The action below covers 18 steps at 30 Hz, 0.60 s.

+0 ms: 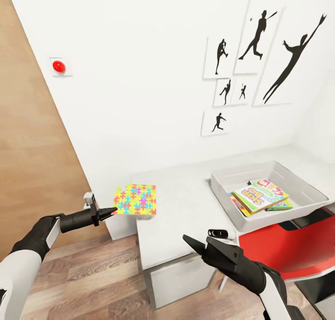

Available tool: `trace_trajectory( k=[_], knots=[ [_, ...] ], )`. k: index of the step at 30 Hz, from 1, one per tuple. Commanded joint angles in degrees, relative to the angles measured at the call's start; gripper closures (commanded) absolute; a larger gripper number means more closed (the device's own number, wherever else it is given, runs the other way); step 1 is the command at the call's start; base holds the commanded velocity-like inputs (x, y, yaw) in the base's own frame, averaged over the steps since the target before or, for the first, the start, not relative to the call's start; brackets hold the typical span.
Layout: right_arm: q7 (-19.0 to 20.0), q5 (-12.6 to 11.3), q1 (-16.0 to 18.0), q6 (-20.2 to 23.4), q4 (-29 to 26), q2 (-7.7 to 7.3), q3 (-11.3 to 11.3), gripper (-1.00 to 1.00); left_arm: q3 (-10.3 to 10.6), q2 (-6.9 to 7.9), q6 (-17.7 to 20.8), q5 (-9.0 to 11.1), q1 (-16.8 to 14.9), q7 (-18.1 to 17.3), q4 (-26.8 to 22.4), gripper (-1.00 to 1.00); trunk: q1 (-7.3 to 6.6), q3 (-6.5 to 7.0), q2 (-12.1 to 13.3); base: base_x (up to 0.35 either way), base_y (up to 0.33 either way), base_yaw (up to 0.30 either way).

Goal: Put all the toys in the child's room - the three board games (two on the bed and one on the table), the two jigsaw puzzles on the table, and the tennis ball on the table - inside the toy box on the table in the child's room.

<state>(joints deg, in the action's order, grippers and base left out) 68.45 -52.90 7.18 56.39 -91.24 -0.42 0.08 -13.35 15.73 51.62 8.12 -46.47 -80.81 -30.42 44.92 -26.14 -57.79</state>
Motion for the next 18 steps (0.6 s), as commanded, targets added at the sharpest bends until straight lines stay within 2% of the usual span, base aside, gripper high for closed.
trace_trajectory(
  k=[1, 18],
  knots=[
    [0.1, -0.1, 0.0, 0.2, 0.0, -0.02, 0.0, -1.0, 0.0, 0.0, 0.6, 0.0, 0.0, -0.1, 0.0, 1.0, -0.25, 0.13, 0.4, -0.188, 0.0, 0.0],
    [0.0, -0.2, 0.0, -2.2, 0.1, -0.07, 0.0, -1.0, 0.0, 0.01, 0.6, 0.0, 0.0, -0.1, -0.2, 1.0, -3.99, 3.18, 7.2, -0.023, 0.0, 0.0]
  ],
)
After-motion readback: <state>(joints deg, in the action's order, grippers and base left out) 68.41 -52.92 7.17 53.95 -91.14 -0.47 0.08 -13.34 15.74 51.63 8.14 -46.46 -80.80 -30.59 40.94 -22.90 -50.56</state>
